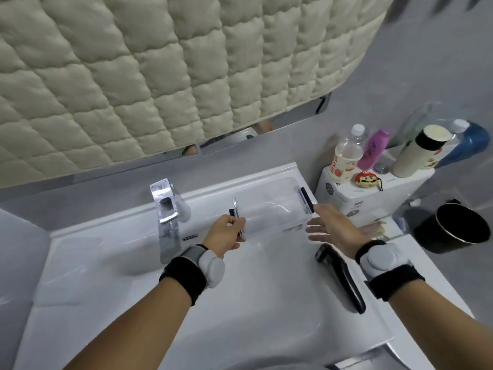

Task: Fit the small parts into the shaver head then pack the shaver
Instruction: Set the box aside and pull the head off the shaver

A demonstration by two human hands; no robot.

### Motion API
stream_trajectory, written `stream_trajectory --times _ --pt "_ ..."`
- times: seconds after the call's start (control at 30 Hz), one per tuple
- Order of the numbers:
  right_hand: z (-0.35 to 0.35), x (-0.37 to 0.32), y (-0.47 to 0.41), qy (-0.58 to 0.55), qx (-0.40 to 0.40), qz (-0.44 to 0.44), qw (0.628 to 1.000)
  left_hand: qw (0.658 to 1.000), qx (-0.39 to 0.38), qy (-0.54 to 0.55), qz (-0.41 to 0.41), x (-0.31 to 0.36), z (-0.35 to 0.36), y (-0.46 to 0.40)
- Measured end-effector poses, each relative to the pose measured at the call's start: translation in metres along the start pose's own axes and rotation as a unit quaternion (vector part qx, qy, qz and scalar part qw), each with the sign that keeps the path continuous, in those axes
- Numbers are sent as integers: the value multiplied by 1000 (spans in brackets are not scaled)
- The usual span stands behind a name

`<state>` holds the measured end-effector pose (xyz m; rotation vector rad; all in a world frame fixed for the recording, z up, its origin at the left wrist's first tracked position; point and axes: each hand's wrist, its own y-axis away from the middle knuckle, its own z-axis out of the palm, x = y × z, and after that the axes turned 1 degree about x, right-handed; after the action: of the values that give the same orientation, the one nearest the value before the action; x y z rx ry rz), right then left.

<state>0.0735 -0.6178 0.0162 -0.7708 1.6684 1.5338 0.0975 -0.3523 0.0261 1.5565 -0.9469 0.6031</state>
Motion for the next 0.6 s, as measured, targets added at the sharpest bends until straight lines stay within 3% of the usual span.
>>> stream_trajectory --times 0.3,0.6 --pt "-38 15 -7 142 51 -87 985 998 20 -43 -33 37 40 -62" --pt "-48 51 5 273 13 -94 957 997 30 -18 -71 61 62 -97"
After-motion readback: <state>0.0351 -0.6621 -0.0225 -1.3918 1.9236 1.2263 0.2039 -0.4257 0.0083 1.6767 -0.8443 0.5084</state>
